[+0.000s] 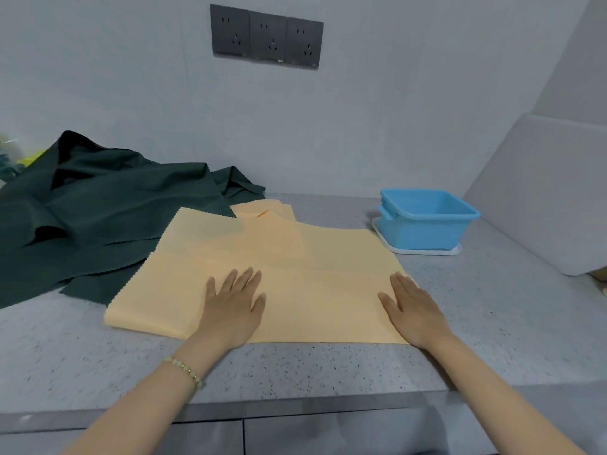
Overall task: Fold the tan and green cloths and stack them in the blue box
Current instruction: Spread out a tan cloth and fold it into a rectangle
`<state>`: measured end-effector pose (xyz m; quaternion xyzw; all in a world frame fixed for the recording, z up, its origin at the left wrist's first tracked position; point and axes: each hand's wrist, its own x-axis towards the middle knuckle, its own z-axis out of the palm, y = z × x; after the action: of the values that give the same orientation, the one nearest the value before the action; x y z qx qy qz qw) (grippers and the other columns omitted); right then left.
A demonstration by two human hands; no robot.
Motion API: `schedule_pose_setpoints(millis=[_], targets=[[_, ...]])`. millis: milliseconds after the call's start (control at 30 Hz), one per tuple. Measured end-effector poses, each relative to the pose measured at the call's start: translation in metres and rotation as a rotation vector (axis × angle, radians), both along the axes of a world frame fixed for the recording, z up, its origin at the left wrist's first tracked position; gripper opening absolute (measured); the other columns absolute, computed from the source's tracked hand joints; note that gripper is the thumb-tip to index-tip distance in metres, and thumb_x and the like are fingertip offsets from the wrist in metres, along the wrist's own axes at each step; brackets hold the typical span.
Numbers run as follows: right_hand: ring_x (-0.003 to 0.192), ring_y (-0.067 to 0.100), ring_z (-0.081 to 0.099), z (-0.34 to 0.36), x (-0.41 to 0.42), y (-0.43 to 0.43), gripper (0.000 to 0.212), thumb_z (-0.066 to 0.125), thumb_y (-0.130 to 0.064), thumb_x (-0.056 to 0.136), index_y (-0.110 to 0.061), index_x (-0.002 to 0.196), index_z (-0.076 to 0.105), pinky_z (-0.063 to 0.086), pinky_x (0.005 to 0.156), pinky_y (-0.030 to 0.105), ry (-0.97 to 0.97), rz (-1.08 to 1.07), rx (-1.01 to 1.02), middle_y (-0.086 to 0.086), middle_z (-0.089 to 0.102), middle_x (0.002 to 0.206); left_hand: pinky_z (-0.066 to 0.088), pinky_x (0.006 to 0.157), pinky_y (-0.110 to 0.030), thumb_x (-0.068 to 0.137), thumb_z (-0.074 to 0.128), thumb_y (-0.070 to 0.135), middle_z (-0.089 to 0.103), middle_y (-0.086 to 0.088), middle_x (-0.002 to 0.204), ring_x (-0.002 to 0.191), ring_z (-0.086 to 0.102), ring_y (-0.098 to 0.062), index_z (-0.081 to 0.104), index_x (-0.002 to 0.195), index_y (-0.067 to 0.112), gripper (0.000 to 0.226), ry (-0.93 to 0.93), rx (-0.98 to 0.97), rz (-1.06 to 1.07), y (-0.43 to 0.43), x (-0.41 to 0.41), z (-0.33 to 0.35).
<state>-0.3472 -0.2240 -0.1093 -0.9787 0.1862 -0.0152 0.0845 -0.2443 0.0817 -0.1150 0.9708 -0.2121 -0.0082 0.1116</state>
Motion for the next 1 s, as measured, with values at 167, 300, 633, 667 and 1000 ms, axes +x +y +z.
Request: schedule_pose_setpoints(millis=[167,300,633,667,1000], targets=[[0.147,0.014,0.002,-0.001,0.010,0.006,0.065,0.017,-0.051,0.100,-0.014,0.152,0.006,0.005,0.119,0.034,0.010,0.038,-0.029,0.000,0.004,0.160,-0.006,0.118,-0.046,0.101,0.016,0.045,-0.003,0.013,0.160,0.147,-0.007,-0.012,0.005,0.153,0.033,0.054,-0.008,-0.013,0.035,0.013,-0.001,-0.002],[0.147,0.014,0.002,-0.002,0.012,0.004,0.066,0.015,-0.052,0.099,-0.014,0.152,0.005,0.005,0.119,0.034,0.024,0.046,-0.044,0.000,0.002,0.160,-0.011,0.116,-0.049,0.097,0.015,0.057,-0.005,0.012,0.160,0.147,-0.011,-0.014,0.005,0.152,0.038,0.059,0.002,-0.021,0.085,0.020,0.004,-0.001],[0.147,0.015,-0.005,0.001,0.017,0.003,0.069,0.011,-0.055,0.097,-0.015,0.152,-0.002,-0.002,0.119,0.038,0.119,0.051,-0.051,0.000,-0.007,0.160,-0.013,0.113,-0.057,0.088,0.008,0.073,-0.014,0.014,0.158,0.146,-0.018,-0.023,-0.002,0.150,0.043,0.069,0.140,0.049,0.173,0.049,0.024,0.008],[0.147,0.014,-0.006,0.003,0.020,0.004,0.069,0.011,-0.056,0.097,-0.016,0.152,-0.002,-0.003,0.118,0.039,0.109,0.066,-0.034,0.000,-0.008,0.160,-0.014,0.112,-0.057,0.087,0.006,0.074,-0.014,0.013,0.158,0.145,-0.018,-0.024,-0.002,0.150,0.042,0.071,0.161,0.067,0.168,0.048,0.028,0.012],[0.144,0.018,0.019,0.049,0.149,0.014,0.058,0.040,-0.030,0.100,-0.016,0.151,0.016,0.016,0.116,0.029,-0.088,0.293,0.243,0.001,0.016,0.158,0.001,0.118,-0.042,0.103,0.022,0.041,0.019,0.001,0.158,0.146,0.010,-0.020,0.023,0.150,0.022,0.051,-0.074,0.010,-0.069,-0.013,0.139,0.060]])
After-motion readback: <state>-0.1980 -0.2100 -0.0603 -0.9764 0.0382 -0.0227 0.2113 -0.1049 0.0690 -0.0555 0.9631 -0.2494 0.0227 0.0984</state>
